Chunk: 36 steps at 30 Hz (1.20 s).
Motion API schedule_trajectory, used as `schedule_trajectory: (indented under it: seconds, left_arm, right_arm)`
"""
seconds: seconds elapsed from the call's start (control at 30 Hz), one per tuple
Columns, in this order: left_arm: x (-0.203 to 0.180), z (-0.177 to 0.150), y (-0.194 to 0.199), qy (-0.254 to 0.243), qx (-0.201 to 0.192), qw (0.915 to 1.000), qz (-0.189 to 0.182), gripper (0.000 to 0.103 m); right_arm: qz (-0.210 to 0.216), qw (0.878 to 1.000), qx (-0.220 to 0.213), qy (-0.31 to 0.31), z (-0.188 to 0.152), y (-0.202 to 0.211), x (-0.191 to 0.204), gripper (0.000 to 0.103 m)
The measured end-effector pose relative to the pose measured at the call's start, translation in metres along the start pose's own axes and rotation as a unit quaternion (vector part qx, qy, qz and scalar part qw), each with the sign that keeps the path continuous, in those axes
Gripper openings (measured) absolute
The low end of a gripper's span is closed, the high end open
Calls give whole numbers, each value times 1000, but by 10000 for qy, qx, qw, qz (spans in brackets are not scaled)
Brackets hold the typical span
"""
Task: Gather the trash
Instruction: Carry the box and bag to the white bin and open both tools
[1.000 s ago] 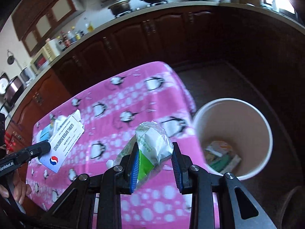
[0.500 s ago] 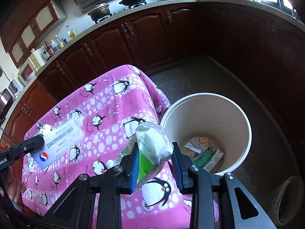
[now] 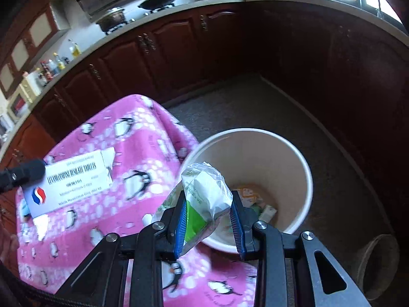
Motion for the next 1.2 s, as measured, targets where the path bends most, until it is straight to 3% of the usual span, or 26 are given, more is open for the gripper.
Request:
schedule_trajectory:
  seconds: [0.13, 0.17, 0.2, 0.27, 0.3, 0.4, 0.47, 0.6, 0.73, 0.97, 1.2]
  left_arm:
    - [-23, 7, -27, -90, 92, 9998, -135, 16]
    - [-27, 8, -33, -101, 108, 9998, -150, 16]
    - [-29, 9, -39, -107, 100, 9998, -146, 16]
    - [-29, 11, -46, -73, 19, 9999, -155, 17]
    - [-28, 11, -49, -17, 11, 9998, -205, 22]
    - [-20, 10, -49, 200, 75, 9995, -251, 51]
    - [-14, 11, -41, 162, 135, 9996, -202, 54]
    - [5, 19, -3, -302, 207, 9993, 65, 54]
    - [41, 23, 55, -501, 0, 9979, 418, 54]
    - [129, 2, 137, 166, -262, 9927, 1164, 54]
    - [209, -47, 219, 859, -562, 9793, 1746, 55]
  right_arm:
    - [-302, 9995, 22, -47, 2, -11, -18, 31]
    - [-380, 9992, 66, -57, 3, -14, -22, 35]
    - [-485, 9987, 148, -66, 2, -19, -26, 50]
    - [-611, 9980, 80, -120, 4, -21, -34, 65]
    - [-630, 9979, -82, -154, 6, -19, -37, 66]
    - [-739, 9971, -134, -81, 6, -15, -42, 67]
    - [-675, 9976, -87, -93, 2, -14, -42, 67]
    - [-553, 9984, 10, -154, -3, -12, -38, 67]
    - [-292, 9996, -56, -38, -7, 0, -15, 71]
    - [376, 9991, 34, 200, -11, 1, 56, 75]
    - [918, 9931, 135, 711, -17, 4, 144, 75]
Point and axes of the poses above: each gripper's, at about its wrist camera, not at the fingertips, and y roughly against the way its jaws point, x to its left, z to its top, the point moved 6 cm from there along -y, roughly the way its jaws point, and after that the axes turned 14 degrees about -x, right-handed, at the moved point
